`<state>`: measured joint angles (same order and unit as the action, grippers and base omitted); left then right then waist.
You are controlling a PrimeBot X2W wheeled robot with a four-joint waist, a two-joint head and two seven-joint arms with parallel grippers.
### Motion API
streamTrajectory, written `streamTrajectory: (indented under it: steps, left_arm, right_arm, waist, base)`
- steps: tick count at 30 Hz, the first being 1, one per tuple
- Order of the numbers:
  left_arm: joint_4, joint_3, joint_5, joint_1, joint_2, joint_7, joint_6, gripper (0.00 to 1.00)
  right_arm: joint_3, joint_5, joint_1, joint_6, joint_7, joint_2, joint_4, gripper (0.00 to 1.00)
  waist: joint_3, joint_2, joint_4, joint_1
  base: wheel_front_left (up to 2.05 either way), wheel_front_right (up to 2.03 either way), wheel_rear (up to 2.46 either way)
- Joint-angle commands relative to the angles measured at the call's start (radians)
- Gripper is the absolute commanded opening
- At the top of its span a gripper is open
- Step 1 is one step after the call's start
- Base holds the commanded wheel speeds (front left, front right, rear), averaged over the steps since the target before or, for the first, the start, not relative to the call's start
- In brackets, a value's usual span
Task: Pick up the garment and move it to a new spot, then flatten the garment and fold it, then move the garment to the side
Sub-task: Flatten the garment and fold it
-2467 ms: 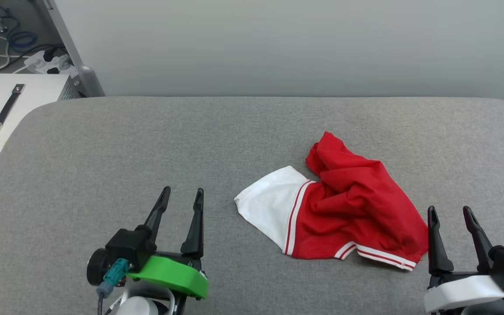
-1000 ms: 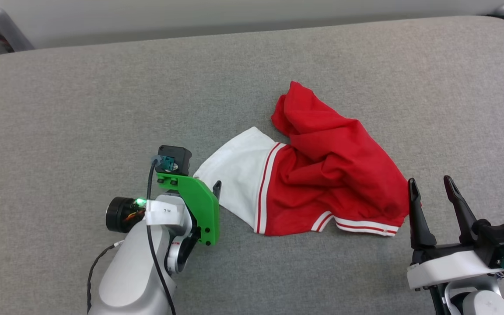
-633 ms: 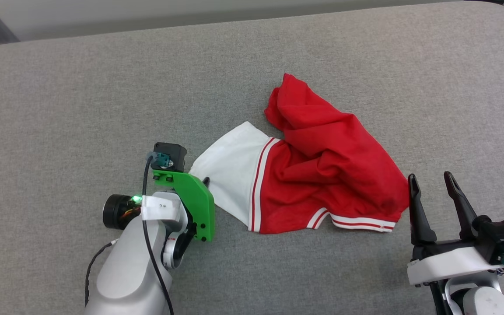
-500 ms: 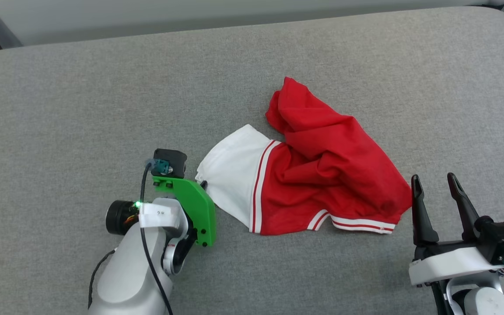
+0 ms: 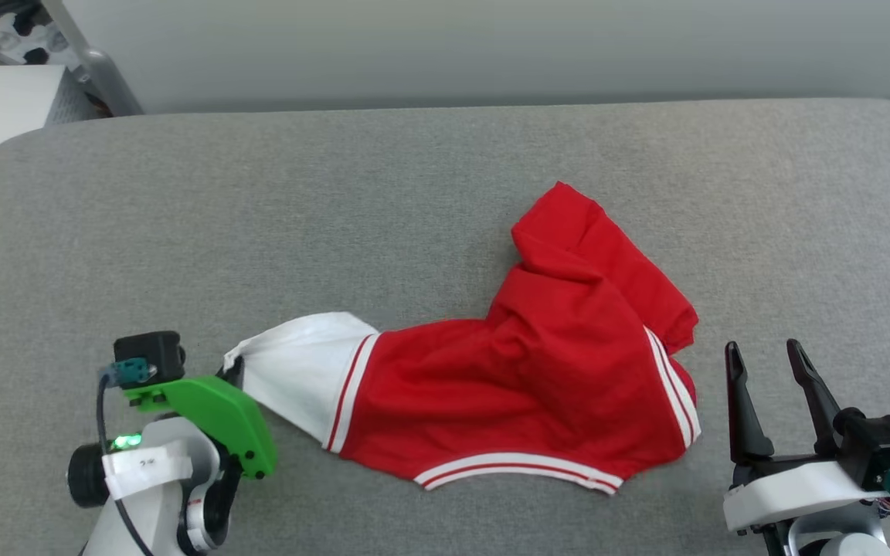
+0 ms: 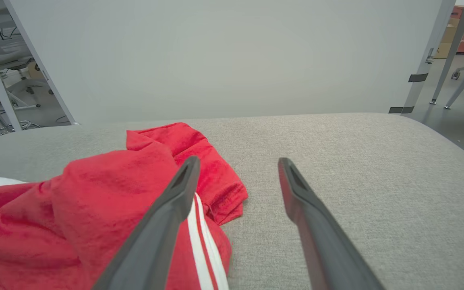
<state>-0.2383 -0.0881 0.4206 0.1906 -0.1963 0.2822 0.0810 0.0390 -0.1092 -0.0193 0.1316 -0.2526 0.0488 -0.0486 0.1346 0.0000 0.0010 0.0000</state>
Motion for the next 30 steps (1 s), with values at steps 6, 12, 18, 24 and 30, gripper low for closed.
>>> streamTrajectory:
  steps: [6,12,18,24,30]
  left_arm:
    - [0.012,0.036,0.016,-0.097,-0.032,0.029,0.042,0.0]
    - [-0.064,0.006,-0.002,-0.122,-0.027,0.006,0.033,1.0]
    - [-0.06,-0.03,-0.024,-0.072,-0.002,-0.162,-0.025,1.0]
    - [-0.031,-0.084,-0.028,-0.027,0.027,-0.33,-0.128,1.0]
    - [0.001,-0.17,-0.09,-0.007,0.048,-0.476,-0.167,1.0]
  right_arm:
    - [0.0,0.002,-0.014,-0.001,-0.009,0.001,-0.018,1.0]
    - [-0.004,0.004,-0.016,-0.001,-0.009,0.001,-0.034,1.0]
    - [0.016,0.018,-0.021,-0.001,-0.009,0.001,-0.037,1.0]
    - [0.038,0.037,-0.009,-0.001,0.02,0.027,-0.039,1.0]
    - [-0.017,-0.045,0.042,-0.001,0.29,0.153,-0.018,1.0]
  waist:
    - [-0.055,0.0,0.064,0.0]
    - [-0.062,0.0,0.069,0.0]
    - [-0.067,0.0,0.083,0.0]
    - [-0.059,0.0,0.12,0.0]
    - [-0.043,0.0,0.173,0.0]
  base:
    - [0.0,0.0,0.0]
    - [0.0,0.0,0.0]
    - [0.0,0.0,0.0]
    - [0.0,0.0,0.0]
    - [0.0,0.0,0.0]
